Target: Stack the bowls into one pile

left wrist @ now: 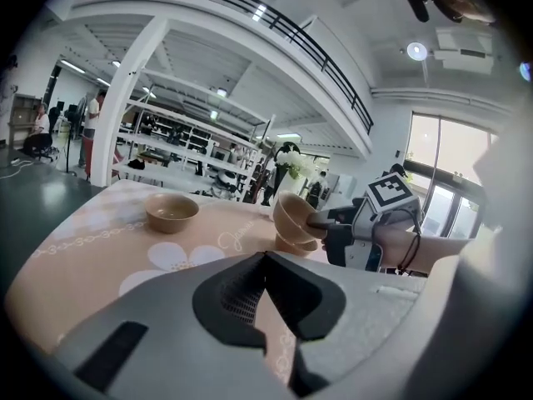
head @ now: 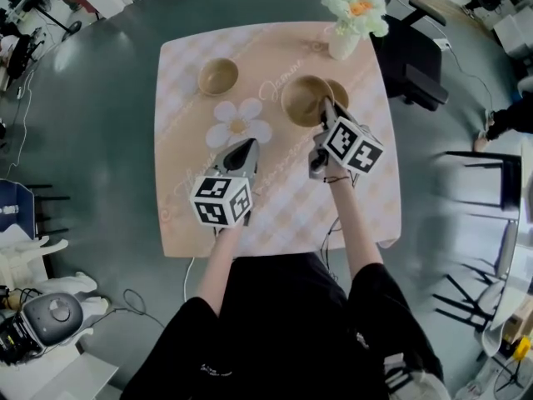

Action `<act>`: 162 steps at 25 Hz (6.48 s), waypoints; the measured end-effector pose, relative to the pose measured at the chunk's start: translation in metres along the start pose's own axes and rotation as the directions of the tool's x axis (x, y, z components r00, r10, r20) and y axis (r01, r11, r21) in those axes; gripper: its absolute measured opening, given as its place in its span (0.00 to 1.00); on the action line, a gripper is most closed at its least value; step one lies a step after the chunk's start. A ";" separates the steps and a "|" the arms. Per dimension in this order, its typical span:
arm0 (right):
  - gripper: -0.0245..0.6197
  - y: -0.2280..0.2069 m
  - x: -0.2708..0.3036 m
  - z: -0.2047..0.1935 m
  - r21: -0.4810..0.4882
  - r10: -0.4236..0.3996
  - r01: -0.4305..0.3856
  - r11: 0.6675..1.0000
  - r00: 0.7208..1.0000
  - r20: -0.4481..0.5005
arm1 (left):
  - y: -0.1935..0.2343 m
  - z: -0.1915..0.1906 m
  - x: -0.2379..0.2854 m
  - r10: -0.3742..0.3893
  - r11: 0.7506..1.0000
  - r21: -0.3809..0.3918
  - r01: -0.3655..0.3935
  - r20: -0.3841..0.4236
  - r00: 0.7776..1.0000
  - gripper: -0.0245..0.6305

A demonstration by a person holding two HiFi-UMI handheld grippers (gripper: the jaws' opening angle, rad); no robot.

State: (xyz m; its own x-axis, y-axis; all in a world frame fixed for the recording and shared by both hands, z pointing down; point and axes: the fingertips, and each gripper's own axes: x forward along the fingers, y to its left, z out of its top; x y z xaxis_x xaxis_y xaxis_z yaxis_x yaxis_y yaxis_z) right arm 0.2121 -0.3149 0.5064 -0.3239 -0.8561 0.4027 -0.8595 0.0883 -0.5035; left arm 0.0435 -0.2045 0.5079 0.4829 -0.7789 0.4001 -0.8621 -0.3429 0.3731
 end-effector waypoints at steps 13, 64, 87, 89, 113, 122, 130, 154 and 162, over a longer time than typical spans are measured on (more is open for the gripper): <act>0.06 -0.053 0.017 0.019 -0.074 -0.115 0.112 0.991 0.992 -0.047 | -0.019 0.001 0.040 -0.018 1.000 0.014 0.019 -0.028 0.999 0.03; 0.06 -0.097 0.039 -0.016 -0.099 -0.211 0.190 0.977 0.935 -0.284 | -0.013 -0.015 0.049 0.043 0.999 -0.011 -0.044 -0.065 0.997 0.03; 0.06 -0.019 0.053 -0.012 0.015 -0.042 0.046 0.999 0.974 -0.222 | 0.031 0.004 0.019 0.083 0.995 -0.049 -0.083 -0.006 0.997 0.03; 0.06 -0.008 0.056 -0.013 0.020 -0.023 0.028 0.999 0.976 -0.215 | 0.041 0.007 0.014 0.097 0.994 -0.052 -0.096 0.004 0.995 0.03; 0.06 0.128 0.125 -0.029 -0.078 0.141 -0.158 0.984 0.971 -0.191 | 0.139 0.039 -0.023 0.200 0.977 -0.098 -0.191 0.087 0.976 0.03; 0.06 0.158 0.156 -0.049 -0.144 0.163 -0.197 0.970 0.963 -0.215 | 0.161 0.034 -0.022 0.220 0.970 -0.128 -0.208 0.087 0.972 0.03; 0.06 0.168 0.177 -0.061 -0.208 0.135 -0.188 0.960 0.960 -0.244 | 0.172 0.035 -0.019 0.224 0.967 -0.143 -0.210 0.085 0.971 0.03; 0.17 0.155 0.194 -0.073 -0.471 0.012 -0.109 0.875 0.979 -0.204 | 0.171 0.028 -0.012 0.213 0.966 -0.163 -0.200 0.066 0.975 0.03; 0.14 0.155 0.177 -0.074 -0.386 0.062 -0.153 0.910 0.969 -0.238 | 0.164 0.044 -0.023 0.211 0.971 -0.139 -0.193 0.128 0.969 0.03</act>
State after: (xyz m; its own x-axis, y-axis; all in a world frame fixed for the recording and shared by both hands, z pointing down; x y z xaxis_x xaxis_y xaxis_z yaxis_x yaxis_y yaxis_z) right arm -0.0073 -0.4153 0.5560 -0.4615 -0.7035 0.5405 -0.8849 0.4082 -0.2243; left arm -0.1157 -0.2657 0.5234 0.2670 -0.8941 0.3596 -0.9093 -0.1101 0.4014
